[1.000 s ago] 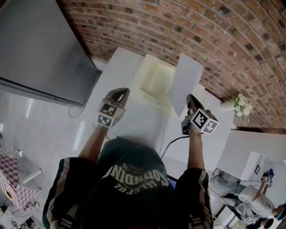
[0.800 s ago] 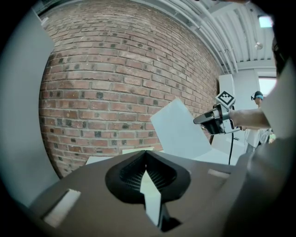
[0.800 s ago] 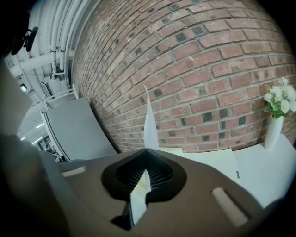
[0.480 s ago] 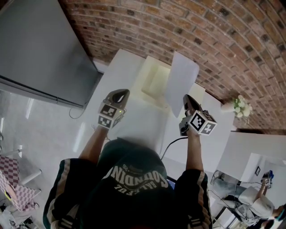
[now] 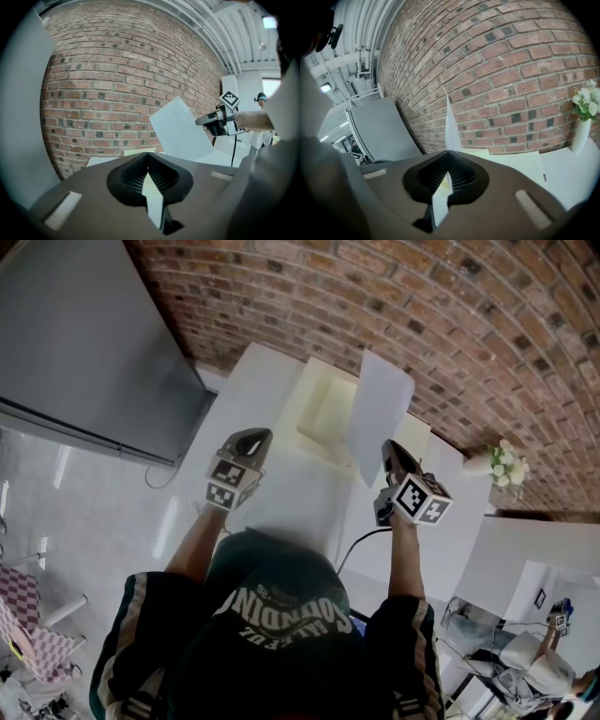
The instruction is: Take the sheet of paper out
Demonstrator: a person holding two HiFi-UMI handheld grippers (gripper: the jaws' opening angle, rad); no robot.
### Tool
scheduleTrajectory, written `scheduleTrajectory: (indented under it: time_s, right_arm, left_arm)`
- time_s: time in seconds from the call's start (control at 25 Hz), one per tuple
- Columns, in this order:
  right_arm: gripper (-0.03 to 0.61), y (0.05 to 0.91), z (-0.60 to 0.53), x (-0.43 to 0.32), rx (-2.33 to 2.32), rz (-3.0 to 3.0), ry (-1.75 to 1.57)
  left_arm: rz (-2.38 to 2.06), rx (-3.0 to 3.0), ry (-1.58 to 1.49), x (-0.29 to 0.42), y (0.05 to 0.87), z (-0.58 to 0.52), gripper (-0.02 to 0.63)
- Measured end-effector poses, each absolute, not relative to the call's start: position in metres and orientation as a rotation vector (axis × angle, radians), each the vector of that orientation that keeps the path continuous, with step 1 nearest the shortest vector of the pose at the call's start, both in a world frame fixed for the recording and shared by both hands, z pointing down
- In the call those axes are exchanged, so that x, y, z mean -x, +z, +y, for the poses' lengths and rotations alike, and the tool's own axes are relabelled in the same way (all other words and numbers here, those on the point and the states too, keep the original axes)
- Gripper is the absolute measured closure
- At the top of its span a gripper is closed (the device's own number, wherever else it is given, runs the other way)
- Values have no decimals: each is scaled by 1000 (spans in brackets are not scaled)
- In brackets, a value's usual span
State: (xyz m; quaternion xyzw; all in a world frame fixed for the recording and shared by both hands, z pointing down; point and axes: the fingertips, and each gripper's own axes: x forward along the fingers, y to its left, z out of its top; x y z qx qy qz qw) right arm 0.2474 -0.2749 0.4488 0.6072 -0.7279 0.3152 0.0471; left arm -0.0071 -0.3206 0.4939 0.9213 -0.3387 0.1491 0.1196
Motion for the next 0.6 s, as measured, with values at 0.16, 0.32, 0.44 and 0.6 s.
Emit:
scheduleTrajectory:
  time_s: [0.16, 0.32, 0.44, 0.6]
  right_arm:
    - [580, 449, -274, -246, -1853, -2220, 965]
    - [580, 450, -274, -244, -1852, -2218, 974]
    - [580, 452, -274, -243, -1848, -2217, 981]
    - [580, 454, -275, -244, -1845, -2218, 982]
  left_arm:
    - [-986, -2693, 439, 7, 495, -320, 603]
    - [-979, -2695, 441, 6, 495, -320, 603]
    - [-977, -2694, 441, 5, 496, -319, 603]
    - [-976, -2692, 446, 4, 498, -321, 603]
